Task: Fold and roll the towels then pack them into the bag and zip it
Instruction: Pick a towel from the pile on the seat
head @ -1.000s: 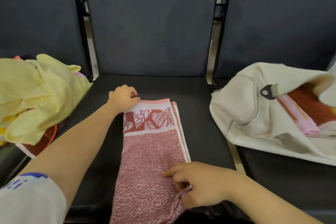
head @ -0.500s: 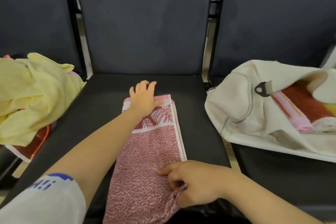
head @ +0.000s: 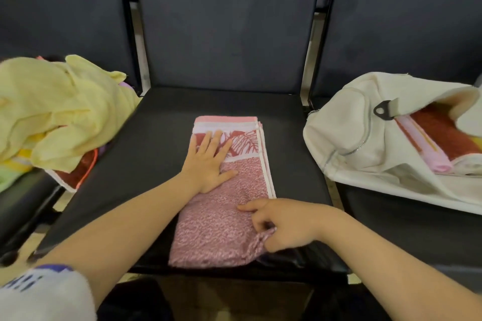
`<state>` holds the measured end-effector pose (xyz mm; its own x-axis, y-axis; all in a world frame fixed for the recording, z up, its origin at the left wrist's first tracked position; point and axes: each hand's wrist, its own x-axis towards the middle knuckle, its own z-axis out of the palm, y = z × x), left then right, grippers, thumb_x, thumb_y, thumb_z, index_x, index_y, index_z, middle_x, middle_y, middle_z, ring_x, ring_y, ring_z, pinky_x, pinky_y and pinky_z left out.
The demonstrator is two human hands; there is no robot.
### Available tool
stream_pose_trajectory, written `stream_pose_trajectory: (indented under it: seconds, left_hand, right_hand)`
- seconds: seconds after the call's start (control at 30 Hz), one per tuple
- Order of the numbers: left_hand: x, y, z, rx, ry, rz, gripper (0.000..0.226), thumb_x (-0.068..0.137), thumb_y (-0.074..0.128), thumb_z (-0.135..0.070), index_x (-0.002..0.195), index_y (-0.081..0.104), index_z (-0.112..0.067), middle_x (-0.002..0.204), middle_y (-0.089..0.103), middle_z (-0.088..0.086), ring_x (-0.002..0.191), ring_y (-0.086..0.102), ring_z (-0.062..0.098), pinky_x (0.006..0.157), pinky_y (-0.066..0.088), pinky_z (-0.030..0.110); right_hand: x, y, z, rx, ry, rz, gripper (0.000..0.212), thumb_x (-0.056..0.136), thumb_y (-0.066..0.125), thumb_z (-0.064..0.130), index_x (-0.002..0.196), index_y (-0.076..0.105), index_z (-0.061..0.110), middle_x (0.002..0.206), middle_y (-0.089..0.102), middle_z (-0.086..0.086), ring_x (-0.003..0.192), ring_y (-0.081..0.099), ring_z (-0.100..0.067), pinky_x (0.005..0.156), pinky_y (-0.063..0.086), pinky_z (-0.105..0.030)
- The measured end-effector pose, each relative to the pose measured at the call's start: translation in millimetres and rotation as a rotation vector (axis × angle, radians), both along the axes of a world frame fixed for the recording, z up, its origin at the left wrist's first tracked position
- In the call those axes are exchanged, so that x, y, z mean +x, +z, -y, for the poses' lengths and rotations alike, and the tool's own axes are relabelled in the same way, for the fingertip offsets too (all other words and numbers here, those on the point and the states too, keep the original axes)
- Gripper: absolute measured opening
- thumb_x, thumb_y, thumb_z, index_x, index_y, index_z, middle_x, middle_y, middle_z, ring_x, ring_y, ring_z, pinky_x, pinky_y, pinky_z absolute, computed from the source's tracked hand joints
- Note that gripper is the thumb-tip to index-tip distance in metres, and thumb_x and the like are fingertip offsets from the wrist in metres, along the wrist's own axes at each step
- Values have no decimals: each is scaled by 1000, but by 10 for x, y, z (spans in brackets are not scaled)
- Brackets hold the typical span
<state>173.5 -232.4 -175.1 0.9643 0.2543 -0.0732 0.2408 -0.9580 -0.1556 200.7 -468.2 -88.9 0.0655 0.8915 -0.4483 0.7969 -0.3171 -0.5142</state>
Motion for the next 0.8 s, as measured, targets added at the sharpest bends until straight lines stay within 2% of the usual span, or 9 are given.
stream_pose_trajectory:
  seconds: [0.07, 0.2, 0.27, 0.33, 0.43, 0.5, 0.57, 0.67, 0.8]
  left_hand:
    - [9, 179, 68, 69, 38, 61, 90, 86, 10, -74, 153, -3, -16, 160, -6, 12, 147, -6, 32, 115, -7, 53]
    - [-341, 578, 214, -290, -18, 107, 71, 93, 27, -64, 137, 43, -11, 135, 45, 8, 125, 45, 28, 102, 39, 42]
    - [-651, 727, 273, -442, -50, -60, 82, 88, 29, -71, 147, 30, -14, 149, 32, 6, 136, 33, 24, 111, 31, 40]
    - [-1000, 830, 321, -594, -103, -270, 103, 74, 29, -84, 154, 7, -23, 160, 1, -5, 146, 6, 15, 119, 11, 33]
    - [-1436, 734, 358, -536, -196, -316, 108, 69, 32, -84, 153, -6, -27, 158, -17, -9, 146, -4, 9, 113, 0, 18]
    - [-1572, 571, 350, -351, -261, -219, 103, 68, 17, -80, 153, -6, -24, 160, -12, -6, 146, 2, 11, 108, 1, 13]
    - [-1583, 498, 307, -353, -298, -20, 88, 81, 19, -74, 152, 20, -22, 158, 16, -3, 141, 26, 11, 108, 14, 12]
    - [-1568, 548, 204, -622, -300, 243, 45, 90, 47, -45, 121, 65, -17, 116, 61, -5, 104, 55, 2, 93, 40, 13]
    - [-1526, 562, 105, -886, 11, 441, 19, 88, 61, -33, 85, 66, -14, 76, 65, 4, 71, 59, 12, 72, 47, 37]
  right_hand:
    - [21, -78, -17, 27, -40, 23, 15, 85, 61, 17, 79, 49, 10, 157, 24, 14, 138, 29, -10, 106, 32, -30]
    - [84, -231, -47, 142, -139, 113, 12, 91, 57, 19, 88, 49, 11, 151, 37, 0, 136, 37, -20, 105, 35, -32]
    - [128, -243, -35, 187, -186, 191, 9, 90, 57, 19, 90, 53, 11, 150, 38, -3, 137, 37, -22, 105, 36, -36]
    - [150, -179, 13, 215, -194, 237, 5, 86, 61, 15, 85, 56, 14, 152, 36, -3, 142, 28, -13, 104, 35, -29]
    - [125, -41, 111, 225, -171, 214, 10, 78, 67, 9, 84, 59, 13, 146, 44, 3, 135, 35, -4, 95, 36, -21]
    - [86, 9, 162, 210, -193, 140, 23, 76, 67, 9, 75, 53, 27, 131, 57, 8, 119, 50, -3, 88, 40, -19]
    - [66, 0, 191, 207, -223, 96, 30, 79, 66, 10, 74, 48, 34, 107, 65, 8, 96, 59, -8, 78, 44, -23]
    - [85, -48, 198, 259, -324, 49, 22, 87, 63, 15, 82, 51, 33, 88, 59, 4, 81, 56, -14, 74, 44, -28]
    - [105, -92, 157, 375, -538, -227, 7, 91, 62, 13, 89, 56, 15, 79, 61, -4, 70, 56, -9, 67, 45, -25]
